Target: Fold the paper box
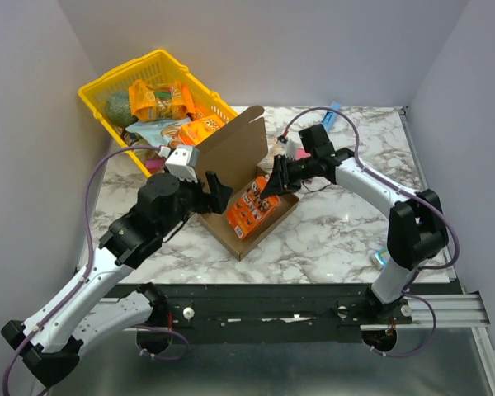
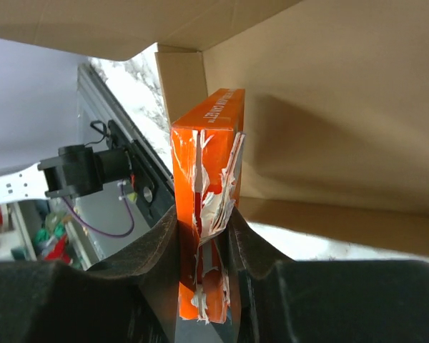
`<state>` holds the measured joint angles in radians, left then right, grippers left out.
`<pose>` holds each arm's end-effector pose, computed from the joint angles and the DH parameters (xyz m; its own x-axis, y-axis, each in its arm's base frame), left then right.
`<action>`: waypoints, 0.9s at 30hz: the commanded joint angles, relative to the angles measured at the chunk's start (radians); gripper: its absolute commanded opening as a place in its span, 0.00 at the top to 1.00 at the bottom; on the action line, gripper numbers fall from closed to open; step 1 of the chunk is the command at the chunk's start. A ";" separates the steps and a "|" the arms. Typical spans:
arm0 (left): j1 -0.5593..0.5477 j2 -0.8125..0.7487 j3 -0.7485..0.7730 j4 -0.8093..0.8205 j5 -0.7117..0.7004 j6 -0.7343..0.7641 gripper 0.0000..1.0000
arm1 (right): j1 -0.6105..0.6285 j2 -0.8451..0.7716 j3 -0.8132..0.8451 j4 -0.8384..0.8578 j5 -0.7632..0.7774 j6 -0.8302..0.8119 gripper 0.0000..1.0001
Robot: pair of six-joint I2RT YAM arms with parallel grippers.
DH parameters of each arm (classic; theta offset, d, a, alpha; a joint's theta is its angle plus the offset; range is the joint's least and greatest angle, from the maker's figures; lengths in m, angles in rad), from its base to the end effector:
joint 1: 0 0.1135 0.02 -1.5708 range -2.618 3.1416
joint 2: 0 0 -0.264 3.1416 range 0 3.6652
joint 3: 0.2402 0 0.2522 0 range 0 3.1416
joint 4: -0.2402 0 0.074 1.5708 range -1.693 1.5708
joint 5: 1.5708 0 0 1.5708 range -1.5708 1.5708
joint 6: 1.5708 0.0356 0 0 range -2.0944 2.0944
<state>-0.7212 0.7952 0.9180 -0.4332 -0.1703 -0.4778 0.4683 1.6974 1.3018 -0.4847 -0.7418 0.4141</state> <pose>0.1353 -0.1109 0.3582 -0.4472 -0.2102 -0.8694 0.3648 0.8446 -0.3919 0.3160 0.1868 0.2591 -0.9182 -0.1320 -0.3735 -0.3794 0.5645 0.7331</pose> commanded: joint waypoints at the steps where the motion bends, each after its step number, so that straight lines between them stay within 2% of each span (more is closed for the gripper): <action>1: 0.096 0.022 0.146 -0.035 0.113 0.094 0.08 | 0.030 0.082 0.073 0.095 -0.155 -0.003 0.99; 4: 0.167 0.041 0.192 -0.088 0.169 0.105 0.07 | 0.032 0.145 0.102 0.071 -0.143 -0.018 0.99; 6: 0.193 0.039 0.200 -0.114 0.169 0.117 0.07 | 0.030 0.165 0.126 0.035 -0.056 -0.052 0.99; 7: 0.201 0.035 0.206 -0.124 0.169 0.122 0.06 | 0.032 0.169 0.134 -0.015 -0.016 -0.064 0.96; 10: 0.224 0.012 0.234 -0.179 0.141 0.152 0.04 | 0.032 0.162 0.152 -0.072 0.122 -0.101 0.59; 11: 0.227 0.006 0.243 -0.205 0.131 0.165 0.02 | 0.032 0.144 0.154 -0.078 0.165 -0.110 0.36; 14: 0.230 -0.001 0.295 -0.260 0.106 0.215 0.01 | 0.030 0.110 0.166 -0.091 0.171 -0.149 0.16; 19: 0.232 0.019 0.370 -0.406 0.005 0.263 0.01 | 0.003 0.048 0.185 -0.086 0.209 -0.162 0.08; 27: 0.246 0.075 0.389 -0.490 -0.109 0.318 0.01 | -0.080 0.053 0.273 -0.075 0.283 -0.233 0.07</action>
<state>-0.4904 0.8349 1.3056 -0.8440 -0.1890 -0.2131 0.4110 1.7622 1.5173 -0.5583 -0.5480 0.2485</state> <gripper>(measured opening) 0.985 0.923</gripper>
